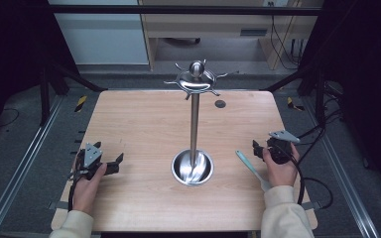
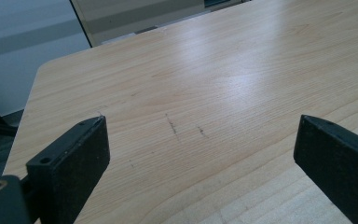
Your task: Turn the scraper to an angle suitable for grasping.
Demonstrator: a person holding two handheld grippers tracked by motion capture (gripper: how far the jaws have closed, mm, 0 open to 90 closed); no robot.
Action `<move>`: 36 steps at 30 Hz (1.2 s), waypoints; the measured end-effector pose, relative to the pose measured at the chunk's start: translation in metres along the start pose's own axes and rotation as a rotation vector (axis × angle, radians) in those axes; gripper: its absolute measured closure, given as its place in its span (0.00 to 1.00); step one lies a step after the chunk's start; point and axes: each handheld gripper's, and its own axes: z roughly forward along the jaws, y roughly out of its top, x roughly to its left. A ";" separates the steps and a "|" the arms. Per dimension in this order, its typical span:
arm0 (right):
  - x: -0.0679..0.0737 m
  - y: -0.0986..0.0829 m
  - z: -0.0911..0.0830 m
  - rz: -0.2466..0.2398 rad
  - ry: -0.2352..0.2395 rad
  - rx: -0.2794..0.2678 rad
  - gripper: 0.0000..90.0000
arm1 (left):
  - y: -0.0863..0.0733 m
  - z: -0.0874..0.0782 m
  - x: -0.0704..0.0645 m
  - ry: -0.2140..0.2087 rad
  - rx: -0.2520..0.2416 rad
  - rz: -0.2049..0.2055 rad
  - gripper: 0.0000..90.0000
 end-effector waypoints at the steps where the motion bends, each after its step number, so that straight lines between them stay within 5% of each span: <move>1: 0.001 0.000 0.000 -0.005 0.006 -0.001 0.28 | 0.000 0.000 0.000 0.000 0.000 0.000 0.04; 5: 0.011 0.005 -0.001 -0.033 0.018 0.031 0.31 | 0.000 0.000 0.000 -0.005 0.002 -0.003 0.04; 7: 0.018 0.008 -0.001 -0.062 0.063 0.060 0.43 | 0.000 0.000 0.000 -0.007 0.002 -0.006 0.04; 16: 0.047 0.011 0.004 -0.184 0.138 0.138 0.52 | 0.000 0.000 0.000 -0.011 0.006 -0.006 0.04; 19: 0.060 0.011 0.008 -0.268 0.171 0.179 0.63 | 0.000 0.000 0.000 -0.013 0.006 -0.007 0.04; 26: 0.068 0.008 0.009 -0.268 0.300 0.214 0.87 | 0.000 0.000 0.000 -0.018 0.006 -0.010 0.04; 30: 0.068 0.006 0.010 -0.265 0.330 0.249 0.97 | 0.001 0.001 -0.001 -0.020 0.010 -0.004 0.04; 36: 0.068 0.004 0.014 -0.270 0.312 0.267 1.00 | 0.001 0.001 -0.001 -0.023 0.011 -0.001 0.04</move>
